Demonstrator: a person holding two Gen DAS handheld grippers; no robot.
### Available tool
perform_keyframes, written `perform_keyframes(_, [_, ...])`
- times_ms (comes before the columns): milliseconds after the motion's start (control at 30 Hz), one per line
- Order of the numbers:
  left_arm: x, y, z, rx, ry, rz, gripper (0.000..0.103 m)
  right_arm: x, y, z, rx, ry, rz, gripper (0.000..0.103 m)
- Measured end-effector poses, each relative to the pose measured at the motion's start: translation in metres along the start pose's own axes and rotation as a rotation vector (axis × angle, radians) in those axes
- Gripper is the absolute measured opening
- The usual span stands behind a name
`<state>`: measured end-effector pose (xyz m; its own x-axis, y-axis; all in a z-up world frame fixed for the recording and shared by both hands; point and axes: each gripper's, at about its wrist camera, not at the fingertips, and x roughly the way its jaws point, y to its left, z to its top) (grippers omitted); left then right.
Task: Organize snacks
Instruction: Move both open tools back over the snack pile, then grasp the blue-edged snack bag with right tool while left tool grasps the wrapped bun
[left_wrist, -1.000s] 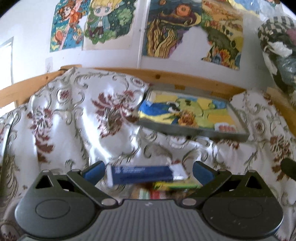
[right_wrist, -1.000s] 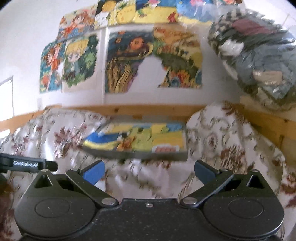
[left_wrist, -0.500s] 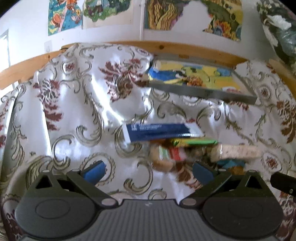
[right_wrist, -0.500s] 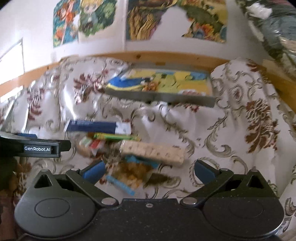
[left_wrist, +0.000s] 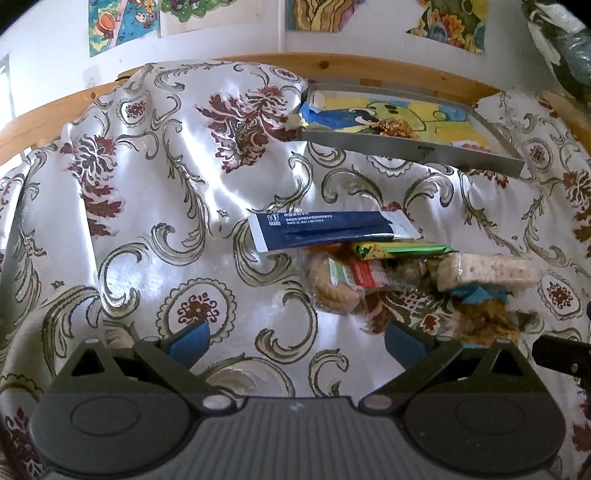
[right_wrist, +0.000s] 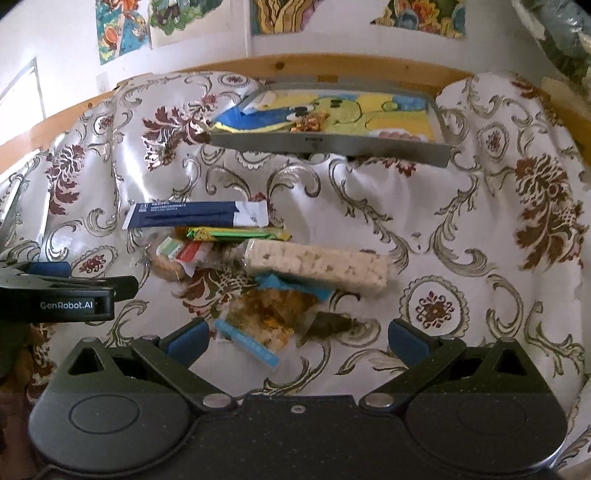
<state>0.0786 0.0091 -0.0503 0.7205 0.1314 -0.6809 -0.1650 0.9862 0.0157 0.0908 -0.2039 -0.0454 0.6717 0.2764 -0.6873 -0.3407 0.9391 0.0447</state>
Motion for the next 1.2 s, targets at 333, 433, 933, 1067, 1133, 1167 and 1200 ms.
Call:
perform_keyframes(333, [0.006,-0.004,0.000,0.005,0.026,0.005,0.103,0.013,-0.014,0.014,0.004,0.036,0.019,0.102])
perform_keyframes(433, [0.007,-0.007,-0.002,0.017,0.032,0.003,0.103,0.017,-0.021,0.018,0.014,0.050,0.018,0.102])
perform_keyframes(933, [0.021,-0.008,0.004,0.021,0.059,0.040,0.103,0.046,-0.021,0.032,-0.025,0.142,0.093,0.102])
perform_keyframes(1067, [0.027,-0.005,0.009,0.017,0.059,0.048,0.103,0.061,-0.015,0.037,-0.081,0.170,0.119,0.102])
perform_keyframes(1133, [0.030,-0.005,0.011,0.019,0.058,0.049,0.103,0.070,-0.012,0.038,-0.100,0.186,0.134,0.102])
perform_keyframes(1167, [0.031,-0.005,0.013,0.019,0.058,0.047,0.103,0.075,-0.011,0.038,-0.103,0.194,0.147,0.102])
perform_keyframes(1200, [0.033,-0.005,0.014,0.020,0.060,0.043,0.103,0.080,-0.010,0.038,-0.103,0.204,0.159,0.102])
